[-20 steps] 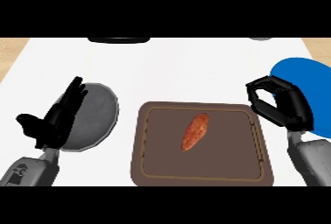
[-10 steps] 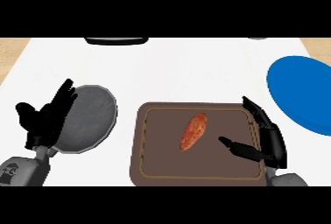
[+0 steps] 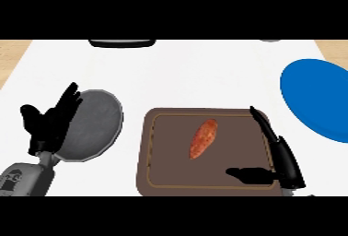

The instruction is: Pick the sweet potato from the tray and place it in the plate

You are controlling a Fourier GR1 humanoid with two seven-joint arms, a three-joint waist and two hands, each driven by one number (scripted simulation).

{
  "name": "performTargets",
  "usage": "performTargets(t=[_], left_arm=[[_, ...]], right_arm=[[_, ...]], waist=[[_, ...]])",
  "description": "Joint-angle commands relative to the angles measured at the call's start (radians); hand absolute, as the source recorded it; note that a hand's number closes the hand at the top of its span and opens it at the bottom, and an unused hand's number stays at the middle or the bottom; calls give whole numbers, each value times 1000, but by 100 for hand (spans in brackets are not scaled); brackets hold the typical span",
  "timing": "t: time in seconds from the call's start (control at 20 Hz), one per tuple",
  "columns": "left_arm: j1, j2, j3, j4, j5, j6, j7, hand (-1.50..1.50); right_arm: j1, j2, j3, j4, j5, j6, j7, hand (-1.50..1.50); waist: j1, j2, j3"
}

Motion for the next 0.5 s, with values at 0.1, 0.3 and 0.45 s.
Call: performTargets(t=[0.1, 0.3, 0.45], left_arm=[[16, -44, 4, -11, -25, -9, 1, 0], [-13, -25, 26, -11, -37, -18, 31, 0], [26, -51, 11, -1, -61, -26, -21, 0]], right_arm=[[-20, -61, 26, -84, 67, 109, 207, -150], [-90, -38, 88, -85, 134, 168, 371, -150], [-109, -48, 118, -148, 215, 189, 511, -150]], waist=[[2, 0, 0], [6, 1, 0], [4, 0, 0]])
